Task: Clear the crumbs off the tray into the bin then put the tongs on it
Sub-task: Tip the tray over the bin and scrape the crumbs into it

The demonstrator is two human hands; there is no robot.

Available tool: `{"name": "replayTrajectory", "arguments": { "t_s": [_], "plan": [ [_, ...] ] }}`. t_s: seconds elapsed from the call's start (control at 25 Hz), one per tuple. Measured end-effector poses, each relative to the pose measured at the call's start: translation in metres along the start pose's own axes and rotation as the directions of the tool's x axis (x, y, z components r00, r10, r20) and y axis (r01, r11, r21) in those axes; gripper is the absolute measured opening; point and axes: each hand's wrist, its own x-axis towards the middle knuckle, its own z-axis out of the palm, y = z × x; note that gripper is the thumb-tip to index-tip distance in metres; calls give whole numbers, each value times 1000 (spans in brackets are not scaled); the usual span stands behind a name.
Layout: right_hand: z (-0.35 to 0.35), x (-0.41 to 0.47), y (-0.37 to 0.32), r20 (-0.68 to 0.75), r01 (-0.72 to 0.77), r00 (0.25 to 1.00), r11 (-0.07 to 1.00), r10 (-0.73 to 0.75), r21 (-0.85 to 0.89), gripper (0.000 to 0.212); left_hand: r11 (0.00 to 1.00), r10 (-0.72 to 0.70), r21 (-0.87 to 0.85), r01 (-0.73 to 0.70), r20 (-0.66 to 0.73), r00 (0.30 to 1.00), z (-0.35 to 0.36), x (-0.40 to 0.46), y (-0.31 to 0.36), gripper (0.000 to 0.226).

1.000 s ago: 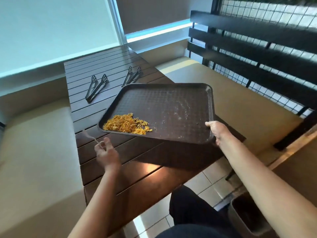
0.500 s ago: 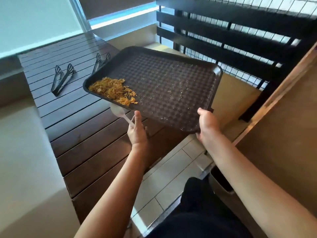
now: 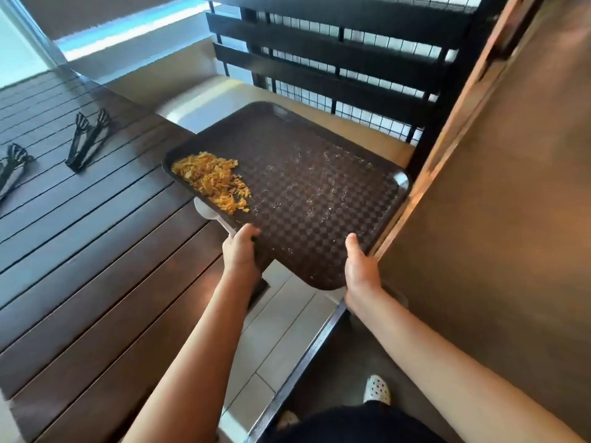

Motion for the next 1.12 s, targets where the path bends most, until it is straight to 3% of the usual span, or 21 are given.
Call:
{"name": "replayTrajectory", "arguments": {
  "t_s": [0.08,0.16,0.24,0.32,0.48,0.72,0.84,0.96,1.12],
  "plan": [
    [-37,26,-8,-8,15,1000,994,-15,106,65,996,1,90,0,-7,1000,24,-1,-22,13],
    [-81,58,-27,-171,125,980,980,-98,152,72,984,-9,176,11,-13,1000,48,-8,-44,14],
    [-129,88,-54,-354,254,908,966,-222,45,61,970,-37,241,36,1,999,66,-12,-63,13],
    [-177,116,-74,-416,264,848,942,-329,-207,50,952,-93,293,85,16,996,82,-8,-83,13],
    [-258,159,-80,-216,127,918,762,-333,-635,46,910,-178,382,163,4,984,114,12,-126,21],
    [-307,204,-60,-125,8,971,555,-202,-832,50,742,-335,627,238,40,941,138,32,-175,18],
    [-314,229,-49,-210,-102,974,661,-85,-743,58,658,-425,706,260,64,903,148,45,-192,18],
    [-327,253,-27,-336,-206,942,787,-2,-581,49,558,-462,799,223,76,884,159,69,-211,28],
    [-347,261,19,-470,-300,883,763,-5,-573,48,430,-540,880,200,74,838,164,86,-245,18]
  ]
}}
